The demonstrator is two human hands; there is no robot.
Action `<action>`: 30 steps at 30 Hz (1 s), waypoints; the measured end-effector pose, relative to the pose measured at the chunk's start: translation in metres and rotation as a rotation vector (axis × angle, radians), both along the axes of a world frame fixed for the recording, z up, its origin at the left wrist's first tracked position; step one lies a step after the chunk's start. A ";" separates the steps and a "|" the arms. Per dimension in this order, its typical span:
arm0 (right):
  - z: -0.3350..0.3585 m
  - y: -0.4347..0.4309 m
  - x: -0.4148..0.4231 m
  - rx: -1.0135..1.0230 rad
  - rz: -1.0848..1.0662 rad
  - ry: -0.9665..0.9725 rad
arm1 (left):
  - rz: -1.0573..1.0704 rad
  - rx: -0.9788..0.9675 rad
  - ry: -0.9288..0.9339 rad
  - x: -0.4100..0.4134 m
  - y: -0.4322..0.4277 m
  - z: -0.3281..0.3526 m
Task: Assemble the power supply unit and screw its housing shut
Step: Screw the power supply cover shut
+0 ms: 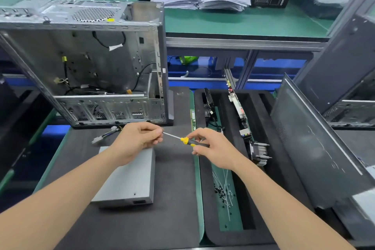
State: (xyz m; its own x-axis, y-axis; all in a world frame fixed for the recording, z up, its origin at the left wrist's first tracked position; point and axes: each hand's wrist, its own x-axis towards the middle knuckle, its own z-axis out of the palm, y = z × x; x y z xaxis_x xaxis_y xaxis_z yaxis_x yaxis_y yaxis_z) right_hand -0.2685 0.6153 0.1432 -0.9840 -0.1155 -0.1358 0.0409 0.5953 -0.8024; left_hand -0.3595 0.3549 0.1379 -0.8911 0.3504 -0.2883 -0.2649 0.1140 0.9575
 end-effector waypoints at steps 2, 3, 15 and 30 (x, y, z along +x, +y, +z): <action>0.003 -0.004 -0.002 0.006 -0.001 0.011 | 0.007 -0.007 0.007 -0.003 -0.006 -0.002; 0.004 -0.006 -0.003 0.013 0.003 0.016 | 0.015 -0.009 0.009 -0.004 -0.009 -0.002; 0.021 -0.033 -0.016 0.054 0.029 0.051 | 0.053 0.049 -0.011 -0.017 -0.040 -0.005; 0.044 -0.075 -0.051 0.297 0.184 0.203 | 0.015 0.089 -0.014 -0.025 -0.095 -0.004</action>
State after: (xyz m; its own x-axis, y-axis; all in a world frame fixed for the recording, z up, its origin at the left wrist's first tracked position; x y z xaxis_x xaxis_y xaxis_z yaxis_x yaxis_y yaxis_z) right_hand -0.3193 0.5399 0.1873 -0.9609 -0.2769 0.0047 -0.2291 0.7853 -0.5751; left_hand -0.3847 0.2595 0.1344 -0.8927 0.3616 -0.2688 -0.2792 0.0244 0.9599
